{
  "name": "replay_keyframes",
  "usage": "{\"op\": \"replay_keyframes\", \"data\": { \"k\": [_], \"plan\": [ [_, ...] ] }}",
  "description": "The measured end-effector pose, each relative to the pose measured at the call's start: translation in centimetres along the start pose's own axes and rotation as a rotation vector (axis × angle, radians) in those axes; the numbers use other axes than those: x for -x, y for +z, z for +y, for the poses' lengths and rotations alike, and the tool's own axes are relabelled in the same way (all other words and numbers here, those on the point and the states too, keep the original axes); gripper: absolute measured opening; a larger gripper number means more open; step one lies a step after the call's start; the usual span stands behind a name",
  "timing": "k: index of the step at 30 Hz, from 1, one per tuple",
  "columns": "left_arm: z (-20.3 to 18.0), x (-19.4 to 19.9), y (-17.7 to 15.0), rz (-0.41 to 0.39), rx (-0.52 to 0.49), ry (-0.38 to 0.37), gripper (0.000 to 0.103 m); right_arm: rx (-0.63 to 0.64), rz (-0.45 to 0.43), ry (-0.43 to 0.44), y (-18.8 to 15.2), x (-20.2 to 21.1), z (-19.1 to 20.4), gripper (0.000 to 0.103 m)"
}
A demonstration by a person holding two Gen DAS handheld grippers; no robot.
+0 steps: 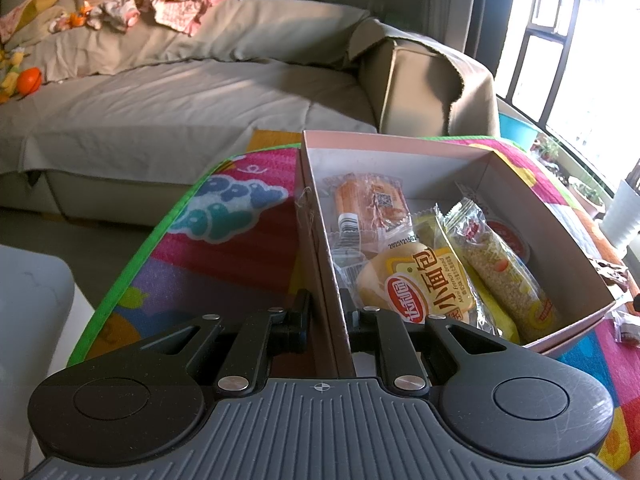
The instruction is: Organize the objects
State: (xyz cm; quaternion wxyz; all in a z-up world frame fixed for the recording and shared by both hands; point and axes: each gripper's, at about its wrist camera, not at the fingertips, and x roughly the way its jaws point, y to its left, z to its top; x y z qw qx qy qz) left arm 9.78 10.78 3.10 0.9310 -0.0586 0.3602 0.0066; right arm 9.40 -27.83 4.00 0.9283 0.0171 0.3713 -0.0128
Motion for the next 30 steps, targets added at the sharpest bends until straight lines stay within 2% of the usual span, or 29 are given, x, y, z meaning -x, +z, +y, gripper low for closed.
{"op": "replay_keyframes", "data": {
  "k": [8,11,14,16,19,21,23,27,30],
  "plan": [
    [0.1,0.0,0.0,0.0,0.001,-0.001,0.016,-0.116,0.068,0.036,-0.4,-0.5,-2.5,0.086],
    [0.1,0.0,0.0,0.0,0.001,-0.001,0.016,-0.104,0.089,0.127,-1.3,0.5,-1.8,0.088],
    [0.1,0.0,0.0,0.0,0.0,-0.001,0.016,-0.085,0.132,0.275,-1.7,1.2,-0.5,0.095],
    [0.1,0.0,0.0,0.0,0.001,-0.001,0.016,-0.062,0.107,0.309,-1.2,1.9,0.2,0.095],
    [0.1,0.0,0.0,0.0,0.001,-0.001,0.016,-0.053,0.018,0.186,0.8,1.8,0.3,0.09],
    [0.1,0.0,0.0,0.0,0.001,-0.001,0.016,-0.068,-0.006,0.11,2.4,0.4,-0.3,0.068],
    [0.1,0.0,0.0,0.0,0.001,-0.001,0.016,-0.076,-0.007,0.048,4.3,-1.8,-0.8,0.056],
    [0.1,0.0,-0.1,0.004,0.001,-0.001,0.016,-0.013,0.013,-0.061,6.9,-6.6,-1.2,0.051],
    [0.2,0.0,-0.1,0.005,0.0,-0.001,0.016,0.033,0.072,-0.073,7.1,-8.8,-1.6,0.051]
  ]
}}
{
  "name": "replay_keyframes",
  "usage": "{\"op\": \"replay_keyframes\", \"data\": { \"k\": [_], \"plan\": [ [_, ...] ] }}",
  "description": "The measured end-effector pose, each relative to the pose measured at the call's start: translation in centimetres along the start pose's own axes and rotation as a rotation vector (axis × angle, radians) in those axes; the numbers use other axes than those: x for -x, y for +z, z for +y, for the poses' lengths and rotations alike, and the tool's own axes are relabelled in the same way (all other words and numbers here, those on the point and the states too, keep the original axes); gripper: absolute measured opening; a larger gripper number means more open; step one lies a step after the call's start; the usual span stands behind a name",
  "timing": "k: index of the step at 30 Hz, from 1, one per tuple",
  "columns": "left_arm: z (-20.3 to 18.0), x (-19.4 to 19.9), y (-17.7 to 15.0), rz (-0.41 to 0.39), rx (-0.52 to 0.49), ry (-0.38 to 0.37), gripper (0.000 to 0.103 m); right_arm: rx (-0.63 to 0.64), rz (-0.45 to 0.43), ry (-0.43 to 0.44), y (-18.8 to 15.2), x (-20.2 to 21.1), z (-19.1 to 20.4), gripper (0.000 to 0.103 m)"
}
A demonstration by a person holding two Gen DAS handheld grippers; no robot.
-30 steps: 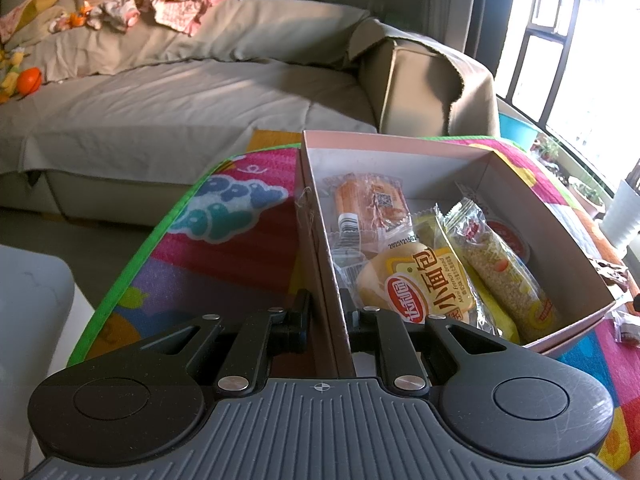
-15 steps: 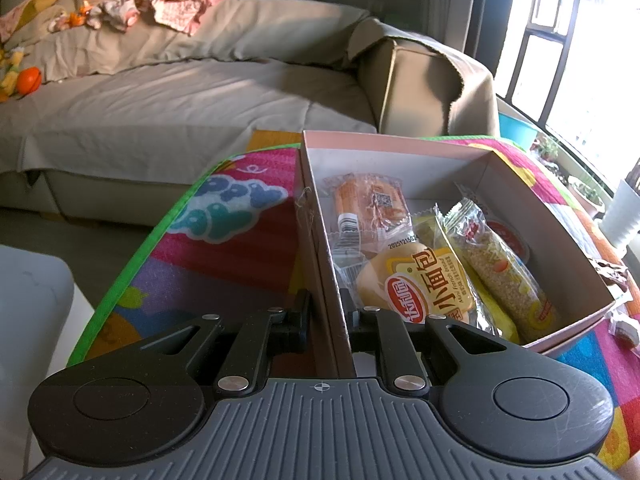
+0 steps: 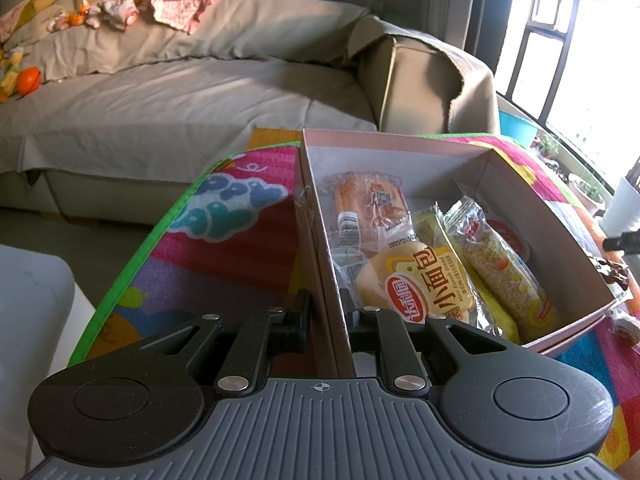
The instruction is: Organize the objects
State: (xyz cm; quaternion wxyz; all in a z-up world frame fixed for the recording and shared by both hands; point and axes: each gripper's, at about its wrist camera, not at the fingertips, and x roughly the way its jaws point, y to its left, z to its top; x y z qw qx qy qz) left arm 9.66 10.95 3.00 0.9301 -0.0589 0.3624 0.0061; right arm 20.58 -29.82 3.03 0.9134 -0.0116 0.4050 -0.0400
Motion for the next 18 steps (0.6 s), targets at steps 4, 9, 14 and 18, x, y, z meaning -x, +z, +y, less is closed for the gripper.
{"op": "replay_keyframes", "data": {
  "k": [4,9,14,18],
  "plan": [
    [0.0,0.0,0.0,-0.001,0.0,0.0,0.016,0.034,0.021,0.027,-2.3,1.0,-0.2,0.051],
    [0.0,0.0,0.0,-0.001,0.002,0.0,0.016,0.061,0.039,0.08,-5.6,4.6,-0.2,0.051],
    [0.1,0.0,0.0,-0.002,0.003,0.001,0.016,0.063,0.043,0.14,-8.4,7.9,-0.4,0.053],
    [0.1,0.0,0.0,-0.002,0.004,0.002,0.016,-0.035,0.07,0.234,-9.9,9.4,-1.1,0.069]
  ]
}}
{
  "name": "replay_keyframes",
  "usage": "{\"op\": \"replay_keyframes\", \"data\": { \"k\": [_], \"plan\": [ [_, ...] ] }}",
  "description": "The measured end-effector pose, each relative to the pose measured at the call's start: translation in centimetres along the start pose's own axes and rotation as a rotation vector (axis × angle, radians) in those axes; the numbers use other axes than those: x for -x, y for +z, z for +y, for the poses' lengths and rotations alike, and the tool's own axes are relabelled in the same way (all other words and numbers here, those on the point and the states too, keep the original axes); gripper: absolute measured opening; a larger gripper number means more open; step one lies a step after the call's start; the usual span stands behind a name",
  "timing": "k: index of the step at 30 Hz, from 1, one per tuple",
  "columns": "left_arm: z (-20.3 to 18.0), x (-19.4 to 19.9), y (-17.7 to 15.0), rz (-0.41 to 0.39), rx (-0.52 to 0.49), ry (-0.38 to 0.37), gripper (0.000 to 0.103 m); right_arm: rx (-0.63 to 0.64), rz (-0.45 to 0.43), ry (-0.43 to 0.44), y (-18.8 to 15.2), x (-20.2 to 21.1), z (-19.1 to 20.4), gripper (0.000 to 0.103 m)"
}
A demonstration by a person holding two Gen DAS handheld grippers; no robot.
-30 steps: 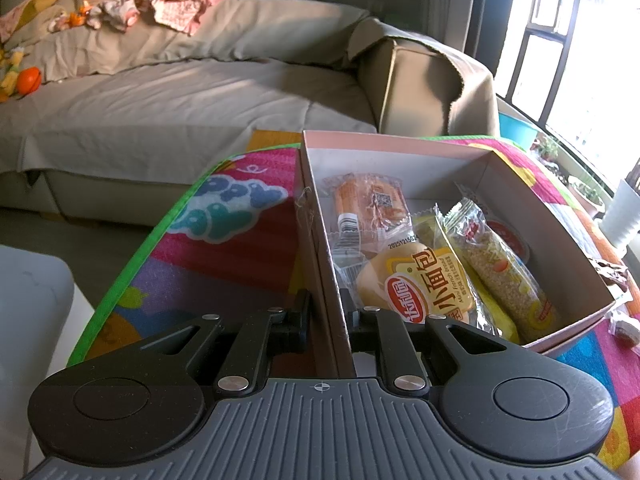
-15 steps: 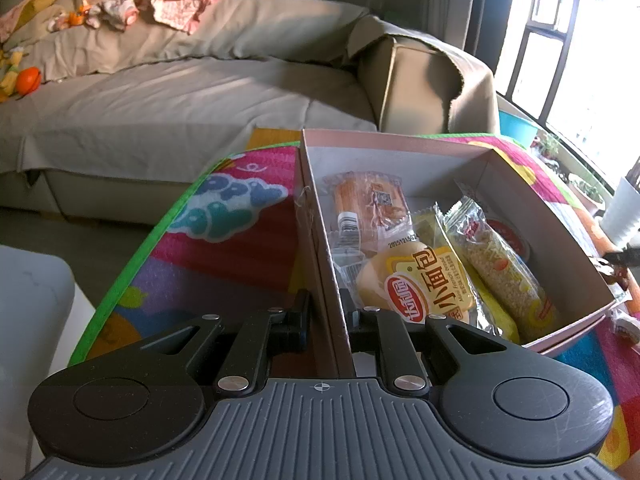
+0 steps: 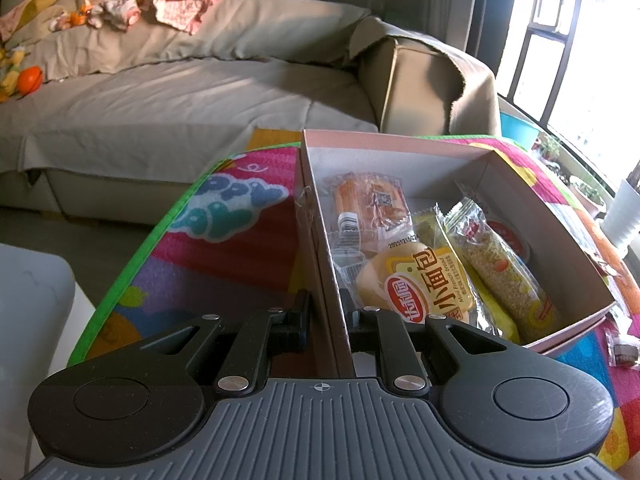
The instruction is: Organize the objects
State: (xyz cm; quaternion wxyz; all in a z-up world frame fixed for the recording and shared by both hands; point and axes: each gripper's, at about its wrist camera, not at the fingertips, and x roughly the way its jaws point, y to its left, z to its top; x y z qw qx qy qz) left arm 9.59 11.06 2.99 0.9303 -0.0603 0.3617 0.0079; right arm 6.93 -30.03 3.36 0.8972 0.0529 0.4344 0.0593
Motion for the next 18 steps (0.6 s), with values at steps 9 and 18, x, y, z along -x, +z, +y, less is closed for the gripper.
{"op": "replay_keyframes", "data": {
  "k": [9,18],
  "plan": [
    [0.0,0.0,0.0,0.0,0.001,0.0,0.016,0.144,-0.055,0.067,0.2,0.5,4.7,0.075],
    [0.0,0.1,0.0,0.0,0.0,0.003,0.016,0.188,-0.016,0.016,4.4,-6.4,6.8,0.07]
  ]
}}
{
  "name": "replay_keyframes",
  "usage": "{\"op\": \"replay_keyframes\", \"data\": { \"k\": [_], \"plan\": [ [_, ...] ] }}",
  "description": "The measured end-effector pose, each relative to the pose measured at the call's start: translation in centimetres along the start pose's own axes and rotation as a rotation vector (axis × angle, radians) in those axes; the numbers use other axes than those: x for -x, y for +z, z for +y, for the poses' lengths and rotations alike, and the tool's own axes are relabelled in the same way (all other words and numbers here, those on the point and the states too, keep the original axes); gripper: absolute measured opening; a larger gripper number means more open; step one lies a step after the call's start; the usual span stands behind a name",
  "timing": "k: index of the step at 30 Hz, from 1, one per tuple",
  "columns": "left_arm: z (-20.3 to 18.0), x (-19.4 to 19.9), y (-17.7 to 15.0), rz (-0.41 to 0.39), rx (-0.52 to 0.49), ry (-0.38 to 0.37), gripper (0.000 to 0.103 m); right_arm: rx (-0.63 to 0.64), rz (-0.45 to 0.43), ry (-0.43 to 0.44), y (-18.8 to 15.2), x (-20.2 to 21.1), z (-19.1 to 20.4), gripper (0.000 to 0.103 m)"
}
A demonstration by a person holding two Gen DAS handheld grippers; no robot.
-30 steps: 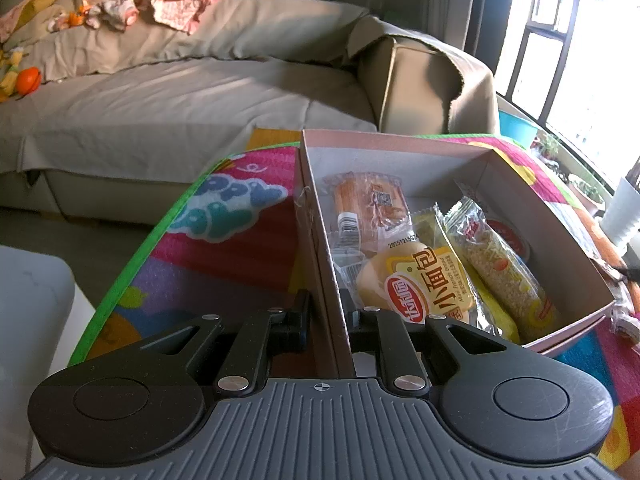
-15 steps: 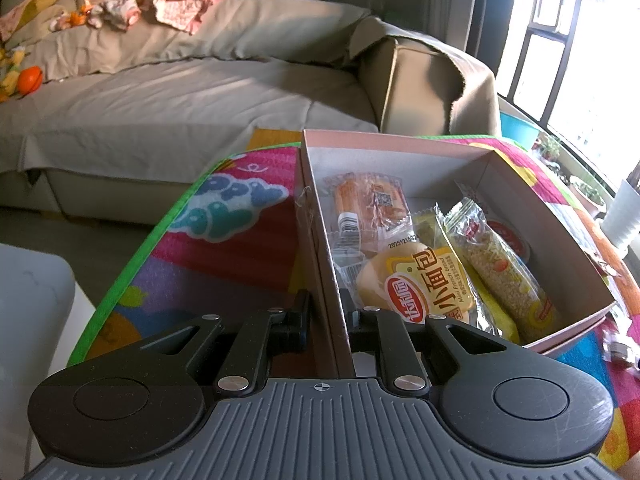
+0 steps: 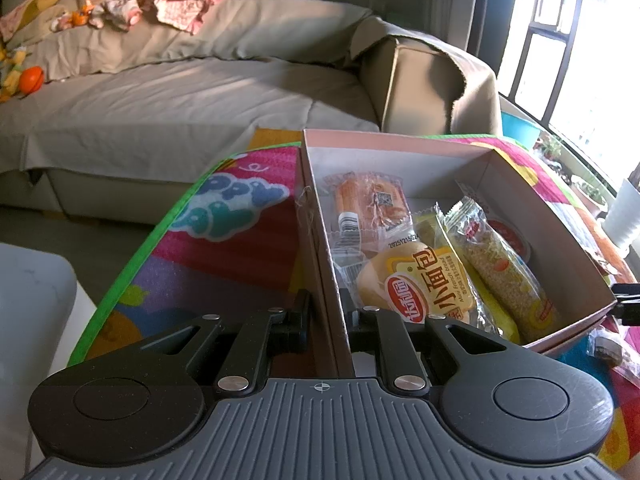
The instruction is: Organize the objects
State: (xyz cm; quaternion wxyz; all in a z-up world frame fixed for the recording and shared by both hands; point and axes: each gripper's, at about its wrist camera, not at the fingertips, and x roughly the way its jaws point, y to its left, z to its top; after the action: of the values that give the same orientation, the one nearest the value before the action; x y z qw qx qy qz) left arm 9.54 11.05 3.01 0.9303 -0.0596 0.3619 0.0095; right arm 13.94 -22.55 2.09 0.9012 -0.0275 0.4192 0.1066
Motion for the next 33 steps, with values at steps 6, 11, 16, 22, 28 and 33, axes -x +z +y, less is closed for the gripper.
{"op": "replay_keyframes", "data": {
  "k": [6,11,16,22,28,33],
  "plan": [
    [0.1,0.0,0.0,-0.001,0.002,-0.003,0.016,-0.014,0.014,-0.021,-1.5,1.8,-1.0,0.044],
    [0.0,0.0,0.0,0.0,0.006,-0.002,0.016,-0.028,0.044,-0.028,-4.8,5.0,-1.5,0.042],
    [0.0,0.0,0.1,0.0,0.005,-0.001,0.016,-0.012,0.066,0.018,-7.1,7.5,-0.5,0.042],
    [0.0,0.0,0.0,0.0,0.006,-0.001,0.016,0.045,0.008,0.024,-6.7,9.4,1.3,0.058],
    [0.0,0.0,0.0,0.0,0.005,-0.002,0.016,0.016,-0.016,0.084,-5.0,7.4,3.6,0.061],
    [-0.1,0.0,0.0,0.002,0.002,-0.002,0.016,0.072,0.008,0.018,-4.6,4.8,5.8,0.056]
  ]
}}
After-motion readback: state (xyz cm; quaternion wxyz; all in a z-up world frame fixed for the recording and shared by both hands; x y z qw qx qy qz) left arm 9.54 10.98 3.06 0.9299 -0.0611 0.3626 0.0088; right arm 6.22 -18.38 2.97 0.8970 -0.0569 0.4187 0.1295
